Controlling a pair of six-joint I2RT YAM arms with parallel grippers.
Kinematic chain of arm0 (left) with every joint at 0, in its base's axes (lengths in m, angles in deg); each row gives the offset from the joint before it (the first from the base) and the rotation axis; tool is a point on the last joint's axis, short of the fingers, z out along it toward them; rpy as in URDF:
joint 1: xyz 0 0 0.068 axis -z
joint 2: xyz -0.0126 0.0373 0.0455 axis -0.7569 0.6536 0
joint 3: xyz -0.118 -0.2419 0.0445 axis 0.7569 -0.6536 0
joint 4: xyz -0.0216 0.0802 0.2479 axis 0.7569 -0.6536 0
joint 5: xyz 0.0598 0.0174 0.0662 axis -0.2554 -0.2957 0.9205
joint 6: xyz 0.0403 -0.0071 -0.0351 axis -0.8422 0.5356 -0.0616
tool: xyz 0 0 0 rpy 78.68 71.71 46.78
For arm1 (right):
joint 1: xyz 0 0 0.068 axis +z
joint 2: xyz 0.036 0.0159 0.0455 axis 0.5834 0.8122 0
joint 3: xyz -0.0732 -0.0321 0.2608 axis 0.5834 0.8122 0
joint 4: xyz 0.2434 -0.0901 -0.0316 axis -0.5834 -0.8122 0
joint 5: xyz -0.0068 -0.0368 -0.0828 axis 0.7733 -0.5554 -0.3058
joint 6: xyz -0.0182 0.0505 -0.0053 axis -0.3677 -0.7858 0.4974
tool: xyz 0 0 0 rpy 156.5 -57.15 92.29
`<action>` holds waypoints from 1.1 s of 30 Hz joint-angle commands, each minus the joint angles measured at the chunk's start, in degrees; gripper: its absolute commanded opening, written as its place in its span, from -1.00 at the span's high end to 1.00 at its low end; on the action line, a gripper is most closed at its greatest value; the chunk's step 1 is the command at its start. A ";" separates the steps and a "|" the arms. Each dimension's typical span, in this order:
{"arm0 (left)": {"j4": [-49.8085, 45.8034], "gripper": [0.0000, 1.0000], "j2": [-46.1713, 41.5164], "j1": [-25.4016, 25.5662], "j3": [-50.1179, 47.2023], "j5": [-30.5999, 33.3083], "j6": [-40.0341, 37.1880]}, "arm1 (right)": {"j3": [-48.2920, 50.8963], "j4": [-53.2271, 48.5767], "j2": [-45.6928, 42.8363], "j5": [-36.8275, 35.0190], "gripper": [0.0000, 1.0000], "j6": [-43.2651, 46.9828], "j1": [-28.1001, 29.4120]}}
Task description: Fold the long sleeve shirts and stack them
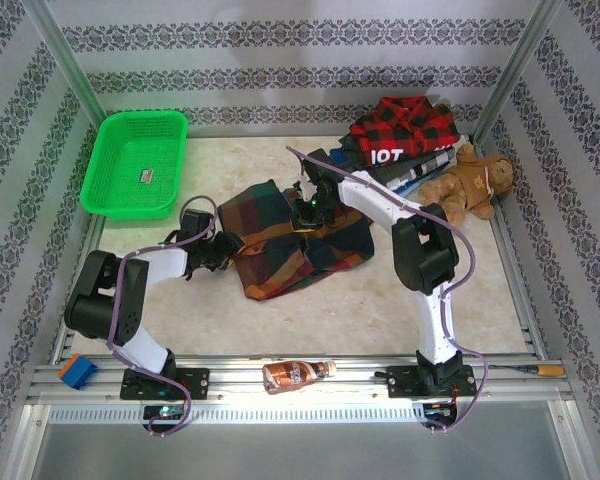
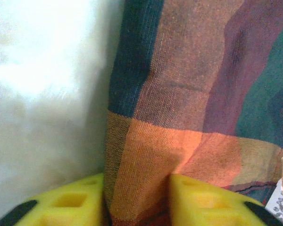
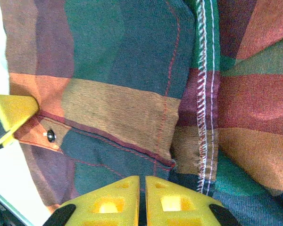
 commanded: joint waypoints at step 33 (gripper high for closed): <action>-71.97 0.75 -2.46 -1.75 45.12 42.76 -52.61 | 12.85 4.26 -12.46 1.64 0.47 -9.24 -8.10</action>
